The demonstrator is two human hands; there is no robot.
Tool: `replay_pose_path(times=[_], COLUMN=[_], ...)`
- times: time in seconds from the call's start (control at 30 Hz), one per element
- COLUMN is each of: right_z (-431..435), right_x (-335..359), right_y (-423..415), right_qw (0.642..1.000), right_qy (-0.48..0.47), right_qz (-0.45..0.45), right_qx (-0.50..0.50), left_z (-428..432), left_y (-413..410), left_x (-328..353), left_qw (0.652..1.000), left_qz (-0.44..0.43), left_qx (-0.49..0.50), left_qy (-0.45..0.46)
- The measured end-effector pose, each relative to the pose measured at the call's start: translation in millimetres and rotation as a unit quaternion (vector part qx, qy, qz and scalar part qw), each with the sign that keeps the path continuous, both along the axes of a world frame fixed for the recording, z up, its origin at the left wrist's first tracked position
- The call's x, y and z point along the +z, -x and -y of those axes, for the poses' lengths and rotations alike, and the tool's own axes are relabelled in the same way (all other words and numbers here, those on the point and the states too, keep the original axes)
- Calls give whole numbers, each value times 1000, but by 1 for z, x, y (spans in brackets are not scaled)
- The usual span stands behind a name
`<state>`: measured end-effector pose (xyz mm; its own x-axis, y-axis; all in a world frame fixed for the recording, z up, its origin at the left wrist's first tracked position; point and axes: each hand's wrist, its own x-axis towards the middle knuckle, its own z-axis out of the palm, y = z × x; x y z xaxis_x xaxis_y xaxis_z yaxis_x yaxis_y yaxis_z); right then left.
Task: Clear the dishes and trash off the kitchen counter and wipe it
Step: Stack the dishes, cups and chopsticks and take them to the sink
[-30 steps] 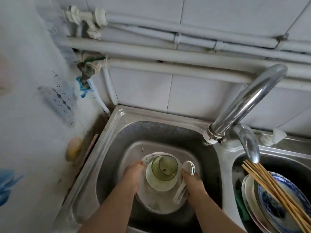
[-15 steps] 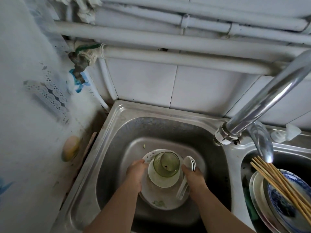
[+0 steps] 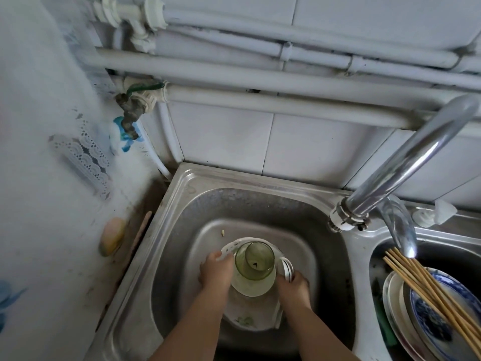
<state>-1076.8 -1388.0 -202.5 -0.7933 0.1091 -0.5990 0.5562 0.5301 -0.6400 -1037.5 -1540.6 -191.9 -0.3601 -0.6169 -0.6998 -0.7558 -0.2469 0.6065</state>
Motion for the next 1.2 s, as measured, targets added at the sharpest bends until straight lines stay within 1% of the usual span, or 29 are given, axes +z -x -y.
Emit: replay_pose_path(times=[0.03, 0.1, 0.17, 0.23, 0.37, 0.53, 0.7, 0.97, 1.1, 1.2], right_z=[0, 1, 2, 3, 4, 6, 5, 3, 1, -1], right_x=[-1, -4, -4, -5, -3, 1, 5, 19, 28, 43], right_y=[-1, -3, -6, -9, -10, -15, -17, -20, -17, -14], right_qw=[1000, 999, 997, 994, 991, 991, 990, 993, 990, 990], right_qy=[-12, -37, -55, -67, -84, -77, -76, -57, -62, -60], right_qz=[-5, -12, -16, -25, -33, -43, -35, 5, 30, 40], right_qx=[6, 31, 56, 80, 97, 98, 116, 106, 124, 120], left_z=[-3, -9, -16, -22, -25, -25, -25, -24, -25, -27], left_y=[3, 8, 13, 16, 18, 16, 12, 7, 5, 3], left_x=[4, 14, 24, 34, 37, 38, 42, 50, 54, 60], left_qw=[999, 995, 989, 985, 982, 983, 984, 983, 982, 984], left_qz=[-9, -57, -107, -130, -111, -107, -109, -104, -106, -107], left_qx=[-13, -34, -73, -106, -150, -145, -139, -154, -156, -140], left_qy=[35, 79, 77, 44, 35, 39, 17, 7, 5, 8])
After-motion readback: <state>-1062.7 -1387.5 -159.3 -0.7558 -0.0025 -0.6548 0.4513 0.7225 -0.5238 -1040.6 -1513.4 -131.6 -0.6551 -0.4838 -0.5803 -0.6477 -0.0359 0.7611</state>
